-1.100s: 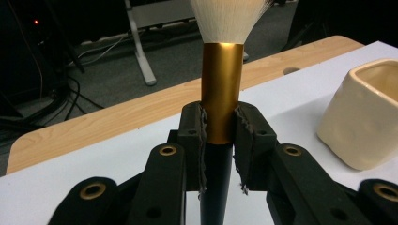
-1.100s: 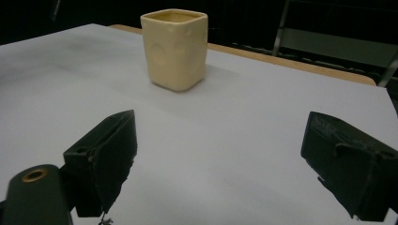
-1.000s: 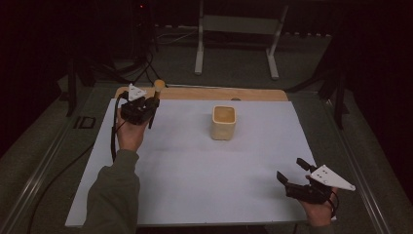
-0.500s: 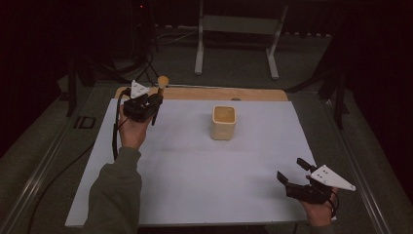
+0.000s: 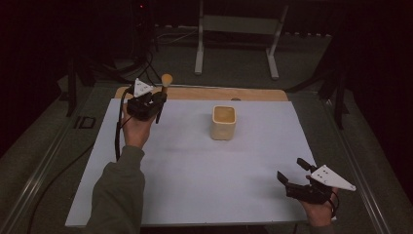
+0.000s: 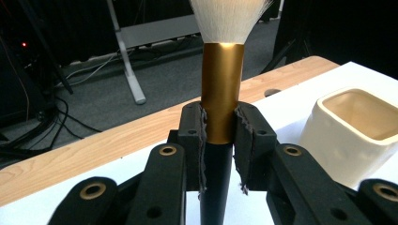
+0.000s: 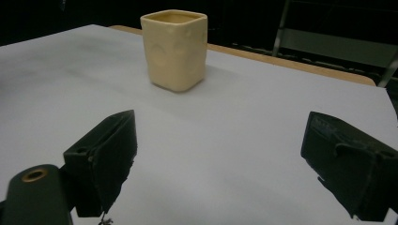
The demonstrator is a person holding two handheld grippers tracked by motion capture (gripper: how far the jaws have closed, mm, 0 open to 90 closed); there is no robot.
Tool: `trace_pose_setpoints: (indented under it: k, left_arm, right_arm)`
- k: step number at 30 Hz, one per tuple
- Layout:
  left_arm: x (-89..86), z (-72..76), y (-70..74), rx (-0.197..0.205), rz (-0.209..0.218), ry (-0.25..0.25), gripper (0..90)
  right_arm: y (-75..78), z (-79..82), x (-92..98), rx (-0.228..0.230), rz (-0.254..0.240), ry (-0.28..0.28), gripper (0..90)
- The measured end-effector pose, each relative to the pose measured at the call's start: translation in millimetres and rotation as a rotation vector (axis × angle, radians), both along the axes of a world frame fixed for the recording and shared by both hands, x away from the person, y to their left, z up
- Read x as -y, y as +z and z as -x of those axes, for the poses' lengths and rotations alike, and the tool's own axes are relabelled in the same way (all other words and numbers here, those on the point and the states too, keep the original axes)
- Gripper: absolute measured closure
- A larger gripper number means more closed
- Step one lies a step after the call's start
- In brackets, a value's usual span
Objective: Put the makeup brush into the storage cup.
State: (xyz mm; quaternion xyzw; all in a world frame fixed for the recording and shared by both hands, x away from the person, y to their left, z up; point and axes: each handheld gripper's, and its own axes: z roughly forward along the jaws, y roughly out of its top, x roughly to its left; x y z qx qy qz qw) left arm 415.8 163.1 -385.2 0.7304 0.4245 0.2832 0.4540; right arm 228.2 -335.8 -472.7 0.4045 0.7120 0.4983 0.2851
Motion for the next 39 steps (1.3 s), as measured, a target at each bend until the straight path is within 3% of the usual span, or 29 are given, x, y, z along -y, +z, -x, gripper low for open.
trace_pose_setpoints:
  k: [39]
  left_arm:
    - [29.7, -1.9, 12.4, 0.041, 0.025, -0.053, 74.8]
  right_arm:
    - [0.1, 0.2, 0.5, 0.000, -0.001, 0.000, 10.9]
